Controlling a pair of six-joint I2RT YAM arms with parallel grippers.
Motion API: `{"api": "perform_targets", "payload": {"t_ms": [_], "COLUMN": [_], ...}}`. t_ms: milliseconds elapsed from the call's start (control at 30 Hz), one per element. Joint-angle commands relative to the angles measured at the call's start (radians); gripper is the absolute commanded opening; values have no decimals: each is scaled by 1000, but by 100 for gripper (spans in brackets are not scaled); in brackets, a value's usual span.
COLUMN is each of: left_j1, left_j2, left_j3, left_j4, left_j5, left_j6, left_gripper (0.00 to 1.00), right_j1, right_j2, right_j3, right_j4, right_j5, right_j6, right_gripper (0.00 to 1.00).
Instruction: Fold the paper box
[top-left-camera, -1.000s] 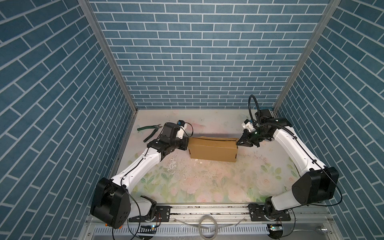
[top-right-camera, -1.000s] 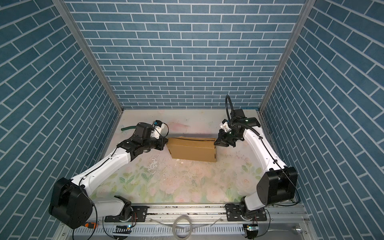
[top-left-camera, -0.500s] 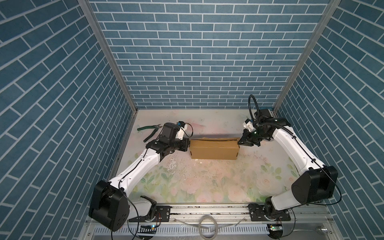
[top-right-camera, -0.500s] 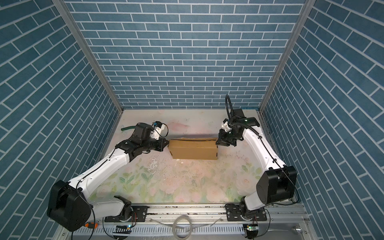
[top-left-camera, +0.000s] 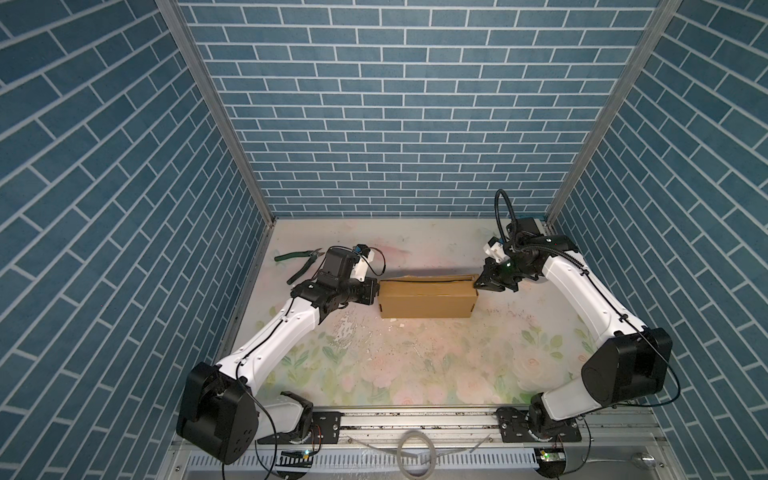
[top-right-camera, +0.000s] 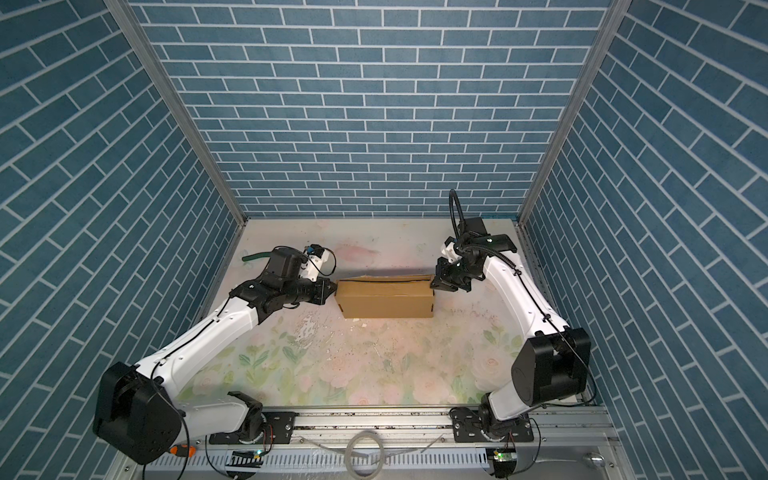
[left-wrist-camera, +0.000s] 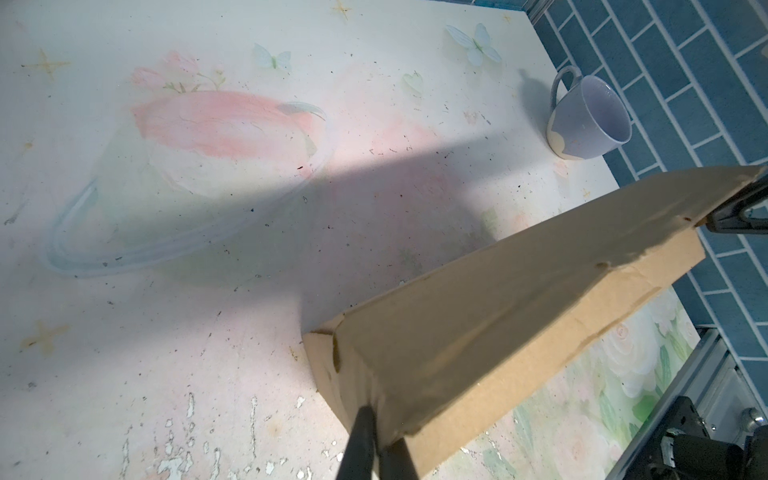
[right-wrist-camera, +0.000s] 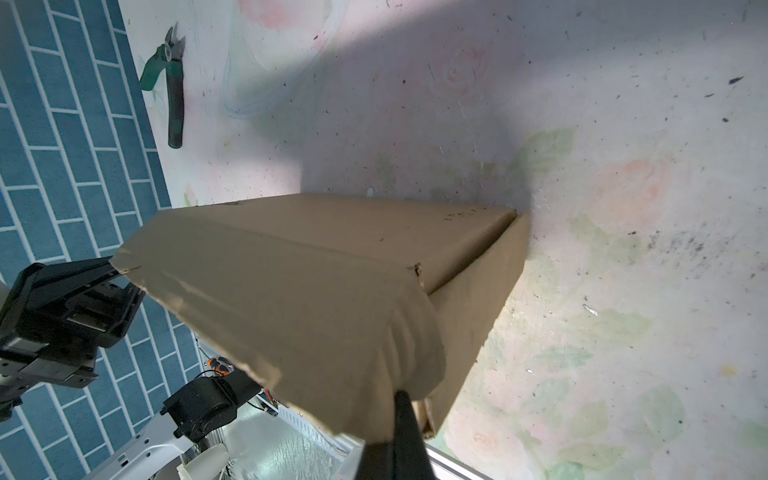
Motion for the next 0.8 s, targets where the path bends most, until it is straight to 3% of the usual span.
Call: {"api": "perform_targets", "payload": {"t_ms": [0, 367, 767], "left_j1": [1, 0, 0], "left_j2": [28, 44, 52], "left_j3": [23, 21, -19], "left_j4": [-46, -19, 7], "left_j5": [26, 49, 39], "left_j6": [9, -6, -12], "left_gripper": [8, 8, 7], "right_j1": [9, 5, -20], "right_j2": [24, 15, -25], "right_j3": [-17, 6, 2], "right_j4": [21, -1, 32], "right_j5": [-20, -52, -266], "right_j6": [-15, -13, 43], "right_gripper": [0, 0, 0]}}
